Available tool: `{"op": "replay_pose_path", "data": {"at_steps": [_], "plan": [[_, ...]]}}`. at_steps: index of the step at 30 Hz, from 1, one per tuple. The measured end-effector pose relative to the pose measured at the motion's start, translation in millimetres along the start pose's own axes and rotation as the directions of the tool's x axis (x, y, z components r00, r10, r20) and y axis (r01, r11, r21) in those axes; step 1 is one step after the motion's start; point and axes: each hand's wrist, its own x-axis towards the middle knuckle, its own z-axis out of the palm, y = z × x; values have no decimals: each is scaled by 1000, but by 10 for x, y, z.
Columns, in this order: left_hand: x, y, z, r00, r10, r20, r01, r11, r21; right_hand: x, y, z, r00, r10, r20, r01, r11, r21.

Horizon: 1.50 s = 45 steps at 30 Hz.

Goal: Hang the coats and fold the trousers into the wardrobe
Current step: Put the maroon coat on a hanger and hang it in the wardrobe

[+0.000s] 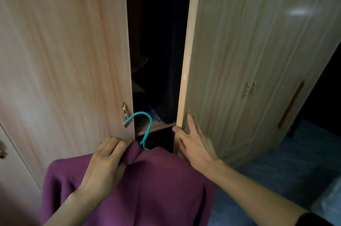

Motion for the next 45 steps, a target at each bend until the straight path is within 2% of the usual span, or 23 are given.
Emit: {"op": "replay_pose_path", "data": {"at_steps": [7, 13, 18, 24, 28, 33, 39, 45], "plan": [[275, 336, 354, 994, 109, 24, -106, 987, -121, -488, 444, -253, 998, 22, -58, -28, 994, -101], [529, 691, 702, 978, 204, 52, -189, 957, -219, -906, 884, -432, 981, 170, -89, -181, 975, -132], [684, 919, 1073, 962, 256, 93, -226, 942, -250, -1194, 1283, -584, 946, 322, -41, -324, 934, -153], [882, 1258, 1384, 946, 300, 122, -255, 922, -291, -1250, 1652, -701, 878, 477, -35, -478, 876, -60], [992, 1405, 1565, 947, 290, 135, -239, 922, -303, -1161, 1870, -743, 898, 434, -73, -431, 901, 44], [1190, 1545, 1712, 951, 294, 92, -253, 916, -311, -1058, 2153, -816, 900, 431, -58, -428, 902, 53], [1370, 1703, 1839, 954, 291, 78, -254, 917, -308, -1024, 2310, -818, 947, 313, -65, -313, 950, 13], [1440, 1710, 1956, 953, 296, 68, -268, 924, -272, -1029, 2342, -803, 941, 326, -93, -321, 945, 71]]}}
